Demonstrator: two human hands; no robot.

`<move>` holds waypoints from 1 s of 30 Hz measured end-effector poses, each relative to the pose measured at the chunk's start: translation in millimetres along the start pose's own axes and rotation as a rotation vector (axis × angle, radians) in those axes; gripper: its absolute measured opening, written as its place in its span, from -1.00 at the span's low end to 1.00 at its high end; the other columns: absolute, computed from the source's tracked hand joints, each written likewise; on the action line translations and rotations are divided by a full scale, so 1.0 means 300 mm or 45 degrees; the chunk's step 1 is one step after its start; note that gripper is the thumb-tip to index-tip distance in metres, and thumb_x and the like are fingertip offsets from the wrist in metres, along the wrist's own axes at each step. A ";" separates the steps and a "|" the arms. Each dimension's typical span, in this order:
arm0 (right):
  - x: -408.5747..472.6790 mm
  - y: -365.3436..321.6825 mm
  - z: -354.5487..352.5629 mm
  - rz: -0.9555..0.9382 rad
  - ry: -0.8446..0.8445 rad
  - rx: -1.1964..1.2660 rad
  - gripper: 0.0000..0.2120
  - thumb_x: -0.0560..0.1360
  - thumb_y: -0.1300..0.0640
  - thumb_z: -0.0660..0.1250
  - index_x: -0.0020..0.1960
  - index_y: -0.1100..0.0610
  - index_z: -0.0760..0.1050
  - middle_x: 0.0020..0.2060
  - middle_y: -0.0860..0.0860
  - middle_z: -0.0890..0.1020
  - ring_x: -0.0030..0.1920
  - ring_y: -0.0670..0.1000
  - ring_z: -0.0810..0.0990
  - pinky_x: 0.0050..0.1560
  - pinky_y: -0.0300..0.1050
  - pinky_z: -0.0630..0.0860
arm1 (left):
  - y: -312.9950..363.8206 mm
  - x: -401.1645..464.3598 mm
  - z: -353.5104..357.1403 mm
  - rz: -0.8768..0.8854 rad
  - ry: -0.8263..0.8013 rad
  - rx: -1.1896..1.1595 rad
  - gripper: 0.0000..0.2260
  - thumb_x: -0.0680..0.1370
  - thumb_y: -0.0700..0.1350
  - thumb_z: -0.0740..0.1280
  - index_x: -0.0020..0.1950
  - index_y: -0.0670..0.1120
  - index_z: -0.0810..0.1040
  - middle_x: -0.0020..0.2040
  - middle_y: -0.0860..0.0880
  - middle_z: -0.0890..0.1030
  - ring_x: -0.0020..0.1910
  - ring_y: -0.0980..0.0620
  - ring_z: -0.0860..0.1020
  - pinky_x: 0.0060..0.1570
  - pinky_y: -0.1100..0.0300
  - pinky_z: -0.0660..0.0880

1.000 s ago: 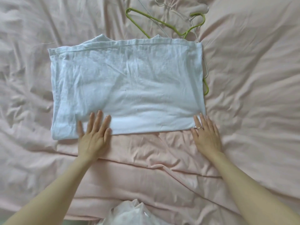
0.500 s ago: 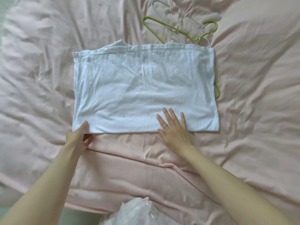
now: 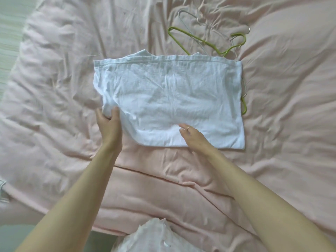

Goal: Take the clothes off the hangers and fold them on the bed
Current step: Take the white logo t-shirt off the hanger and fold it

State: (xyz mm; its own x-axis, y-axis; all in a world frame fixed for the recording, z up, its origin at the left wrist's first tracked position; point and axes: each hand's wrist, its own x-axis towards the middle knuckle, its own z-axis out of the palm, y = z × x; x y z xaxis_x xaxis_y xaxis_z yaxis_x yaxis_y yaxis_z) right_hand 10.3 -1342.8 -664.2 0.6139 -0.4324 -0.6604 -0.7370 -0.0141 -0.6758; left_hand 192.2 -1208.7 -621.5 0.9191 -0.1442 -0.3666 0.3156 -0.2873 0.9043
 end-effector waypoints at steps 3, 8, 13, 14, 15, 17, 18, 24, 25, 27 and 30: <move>-0.036 -0.001 -0.106 0.176 0.139 0.547 -0.56 0.64 -0.02 0.06 0.40 0.21 0.33 0.37 0.10 0.41 0.29 0.04 0.44 0.23 -0.11 0.40 | 0.084 -0.121 0.159 0.357 -0.279 0.203 -0.87 0.57 -0.21 0.25 -0.11 -0.04 0.34 -0.24 0.08 0.41 -0.32 0.23 0.38 -0.22 0.29 0.37; -0.104 0.064 -0.318 0.231 0.230 1.363 -0.48 0.60 -0.21 -0.03 0.39 0.09 0.33 0.12 -0.01 0.54 0.13 0.03 0.55 0.14 0.02 0.52 | 0.057 -0.336 0.409 0.782 -0.835 0.494 -0.79 0.56 -0.18 0.29 0.17 -0.21 0.43 0.13 -0.05 0.53 0.01 0.20 0.44 -0.01 0.39 0.36; -0.122 0.185 -0.403 0.269 0.204 1.444 -0.45 0.56 -0.27 0.02 0.18 0.13 0.52 0.01 0.08 0.66 0.02 0.07 0.63 -0.09 -0.09 0.57 | -0.102 -0.455 0.503 0.710 -1.463 0.843 -0.64 0.56 -0.13 0.30 0.36 -0.10 0.37 0.43 0.00 0.36 0.42 0.05 0.28 0.33 0.20 0.25; -0.121 0.211 -0.394 0.293 0.243 1.353 -0.54 0.57 -0.19 0.11 0.15 0.15 0.53 -0.01 0.10 0.66 -0.01 0.06 0.64 -0.08 -0.08 0.55 | -0.126 -0.454 0.495 0.695 -1.453 0.888 -0.64 0.57 -0.13 0.29 0.36 -0.09 0.38 0.42 0.01 0.37 0.43 0.05 0.27 0.33 0.21 0.24; -0.111 0.238 -0.382 0.317 0.332 1.224 -0.67 0.58 -0.07 0.20 0.10 0.17 0.53 -0.08 0.09 0.65 -0.12 0.01 0.66 -0.15 -0.11 0.55 | -0.142 -0.445 0.481 0.697 -1.417 0.924 -0.66 0.58 -0.15 0.27 0.36 -0.08 0.39 0.40 0.02 0.39 0.43 0.05 0.26 0.33 0.21 0.23; -0.092 0.280 -0.357 0.332 0.528 0.954 -0.82 0.55 0.16 0.29 0.05 0.26 0.54 -0.23 0.03 0.61 -0.35 -0.11 0.62 -0.31 -0.22 0.55 | -0.168 -0.411 0.431 0.684 -1.314 0.996 -0.69 0.58 -0.18 0.26 0.33 -0.09 0.42 0.37 0.02 0.44 0.45 0.04 0.23 0.33 0.22 0.19; -0.078 0.299 -0.350 0.338 0.599 0.870 -0.84 0.53 0.23 0.30 0.04 0.29 0.55 -0.27 0.02 0.59 -0.36 -0.10 0.61 -0.29 -0.19 0.55 | -0.177 -0.387 0.400 0.681 -1.246 1.030 -0.72 0.58 -0.20 0.25 0.30 -0.09 0.45 0.35 0.01 0.46 0.45 0.03 0.23 0.33 0.21 0.19; -0.077 0.358 -0.348 0.315 0.699 0.774 -0.75 0.36 0.10 0.38 -0.18 0.31 0.53 -0.25 0.07 0.56 -0.19 0.05 0.49 -0.13 0.08 0.50 | -0.230 -0.256 0.254 0.654 -0.792 1.064 -0.79 0.53 -0.29 0.26 0.14 -0.16 0.55 0.08 -0.11 0.52 0.07 -0.09 0.47 0.03 0.24 0.33; -0.092 0.359 -0.347 0.293 0.696 0.793 -0.81 0.40 0.13 0.39 -0.20 0.28 0.54 -0.25 0.07 0.55 -0.19 0.04 0.48 -0.15 0.02 0.46 | -0.239 -0.246 0.246 0.555 -0.766 1.022 -0.79 0.54 -0.27 0.26 0.15 -0.15 0.53 0.08 -0.12 0.51 0.05 -0.07 0.48 0.02 0.24 0.35; -0.110 0.373 -0.343 0.272 0.695 0.829 -0.87 0.48 0.20 0.36 -0.25 0.19 0.53 -0.25 0.08 0.55 -0.20 0.03 0.47 -0.15 -0.04 0.41 | -0.252 -0.235 0.241 0.260 -0.718 0.903 -0.77 0.56 -0.20 0.27 0.21 -0.14 0.49 0.11 -0.09 0.50 -0.02 0.02 0.51 -0.07 0.25 0.42; -0.110 0.404 -0.341 0.252 0.736 0.807 -0.85 0.47 0.19 0.36 -0.27 0.15 0.52 -0.25 0.10 0.53 -0.21 0.03 0.44 -0.15 -0.03 0.39 | -0.275 -0.229 0.246 -0.102 -0.618 0.678 -0.71 0.56 -0.13 0.30 0.27 -0.12 0.43 0.08 -0.06 0.52 -0.01 0.03 0.52 -0.10 0.24 0.44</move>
State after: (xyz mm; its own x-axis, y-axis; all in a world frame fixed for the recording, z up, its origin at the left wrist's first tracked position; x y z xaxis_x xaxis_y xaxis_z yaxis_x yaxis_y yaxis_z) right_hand -128.1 -1422.5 -690.8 0.1257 -0.7648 -0.6318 -0.4136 0.5385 -0.7341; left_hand 85.7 -1245.1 -687.2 0.6506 -0.4723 -0.5947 0.1064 -0.7188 0.6871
